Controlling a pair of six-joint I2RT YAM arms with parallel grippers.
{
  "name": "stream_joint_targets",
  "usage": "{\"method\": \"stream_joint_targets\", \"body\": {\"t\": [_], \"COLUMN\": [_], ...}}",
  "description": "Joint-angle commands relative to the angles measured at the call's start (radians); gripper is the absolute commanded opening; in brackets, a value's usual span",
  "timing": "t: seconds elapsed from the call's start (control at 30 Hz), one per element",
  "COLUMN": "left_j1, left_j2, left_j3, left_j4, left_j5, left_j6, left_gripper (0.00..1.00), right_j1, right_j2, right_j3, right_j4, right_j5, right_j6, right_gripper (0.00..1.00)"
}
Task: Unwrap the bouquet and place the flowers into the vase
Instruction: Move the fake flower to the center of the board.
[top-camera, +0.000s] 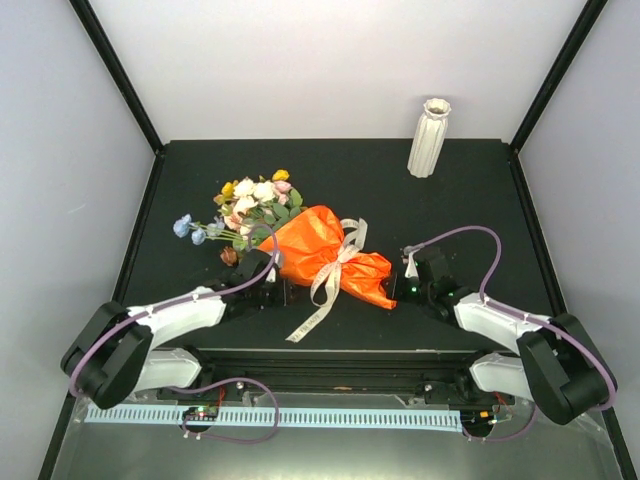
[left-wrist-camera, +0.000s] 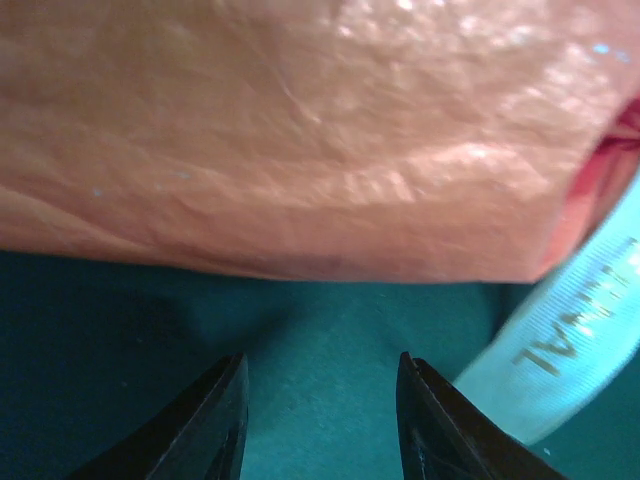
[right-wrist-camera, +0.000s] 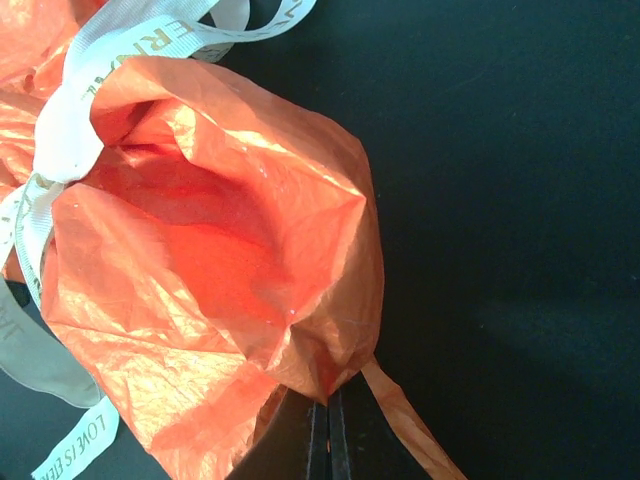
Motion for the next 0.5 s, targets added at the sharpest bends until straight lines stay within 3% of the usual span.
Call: {"method": "stream_joint_targets", "body": {"t": [0.0, 0.2, 0.47], "left_j1": [-0.004, 0.007, 0.100], "left_j2": [0.059, 0.164, 0.231], "left_j3": [0.058, 0.116, 0.231], "left_j4": [0.050, 0.077, 0.010], "left_j5": [-0.100, -0.139, -0.214], "left_j6": [0.046, 0.050, 0.071], "left_gripper": [0.42, 0.40, 0.39], "right_j1": [-0.010, 0.022, 0.164], "right_j2": [-0.020, -0.025, -0.031], "right_j3": [-0.007, -0.006, 0.006], "right_j4": [-0.028, -0.068, -0.043], "right_j5": [-0.061, -0.172, -0.148], "right_j6": [-0.009, -0.030, 0.020], "right_gripper": [0.01, 0.04, 0.12]}}
